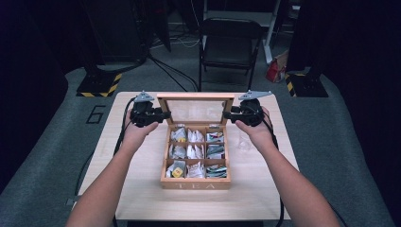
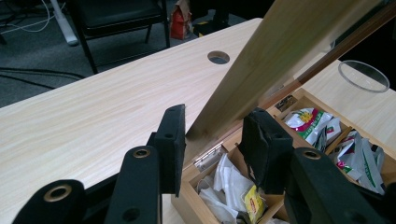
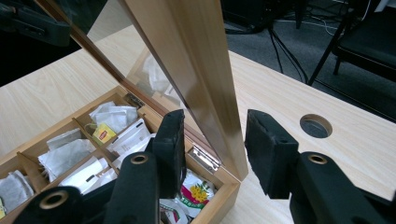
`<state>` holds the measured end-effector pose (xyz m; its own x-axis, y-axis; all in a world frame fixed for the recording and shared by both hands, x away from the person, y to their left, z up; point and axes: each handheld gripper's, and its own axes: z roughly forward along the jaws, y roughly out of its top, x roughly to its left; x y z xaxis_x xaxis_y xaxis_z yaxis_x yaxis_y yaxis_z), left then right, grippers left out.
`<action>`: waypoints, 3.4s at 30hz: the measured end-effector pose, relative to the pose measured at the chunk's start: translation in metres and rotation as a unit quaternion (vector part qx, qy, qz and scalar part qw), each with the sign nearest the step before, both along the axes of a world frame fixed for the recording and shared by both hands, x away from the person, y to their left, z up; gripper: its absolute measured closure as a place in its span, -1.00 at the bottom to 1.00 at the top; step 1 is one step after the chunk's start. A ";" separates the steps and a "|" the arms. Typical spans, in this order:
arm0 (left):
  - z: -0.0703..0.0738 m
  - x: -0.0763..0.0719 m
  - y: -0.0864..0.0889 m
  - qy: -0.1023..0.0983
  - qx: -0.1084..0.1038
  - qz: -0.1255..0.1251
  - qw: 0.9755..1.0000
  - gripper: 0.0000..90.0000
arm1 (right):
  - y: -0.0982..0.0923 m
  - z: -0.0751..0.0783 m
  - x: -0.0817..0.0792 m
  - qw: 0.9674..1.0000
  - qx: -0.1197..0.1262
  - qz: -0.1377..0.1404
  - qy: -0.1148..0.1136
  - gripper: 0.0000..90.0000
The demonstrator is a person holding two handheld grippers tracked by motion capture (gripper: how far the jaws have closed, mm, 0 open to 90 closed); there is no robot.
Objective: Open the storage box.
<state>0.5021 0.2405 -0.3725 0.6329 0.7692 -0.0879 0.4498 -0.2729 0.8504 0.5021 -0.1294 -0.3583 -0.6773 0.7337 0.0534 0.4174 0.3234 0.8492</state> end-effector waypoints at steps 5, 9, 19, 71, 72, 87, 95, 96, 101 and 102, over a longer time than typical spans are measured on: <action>0.000 0.002 0.000 0.001 -0.004 0.000 1.000 0.35 | 0.000 -0.002 0.002 1.000 -0.001 0.001 0.003 0.28; 0.000 0.004 0.001 0.002 -0.008 0.001 1.000 0.35 | 0.001 -0.004 0.004 1.000 -0.003 -0.005 0.006 0.21; 0.000 0.009 0.001 0.006 -0.013 0.002 1.000 0.35 | 0.001 -0.009 0.011 1.000 -0.004 -0.017 0.014 0.12; -0.018 0.038 -0.003 0.019 -0.008 0.012 1.000 0.40 | 0.008 -0.023 0.037 0.998 0.017 -0.041 0.043 0.20; -0.018 0.038 -0.002 0.020 -0.010 0.012 1.000 0.40 | 0.007 -0.022 0.036 0.998 0.018 -0.041 0.042 0.20; -0.019 0.046 -0.003 0.034 -0.021 0.025 0.999 0.42 | 0.004 -0.012 0.012 0.999 0.017 -0.018 0.021 0.17; -0.020 0.048 -0.003 0.039 -0.025 0.031 0.998 0.43 | 0.011 -0.012 -0.001 1.000 0.019 0.007 0.016 0.18; -0.020 0.049 -0.004 0.038 -0.026 0.032 0.998 0.44 | 0.012 -0.013 -0.003 1.000 0.019 0.014 0.016 0.20; -0.021 0.051 -0.003 0.042 -0.028 0.036 0.998 0.45 | 0.014 -0.014 -0.005 1.000 0.017 0.019 0.018 0.20; -0.022 0.052 -0.004 0.042 -0.028 0.037 0.998 0.45 | 0.014 -0.014 -0.006 1.000 0.017 0.018 0.019 0.19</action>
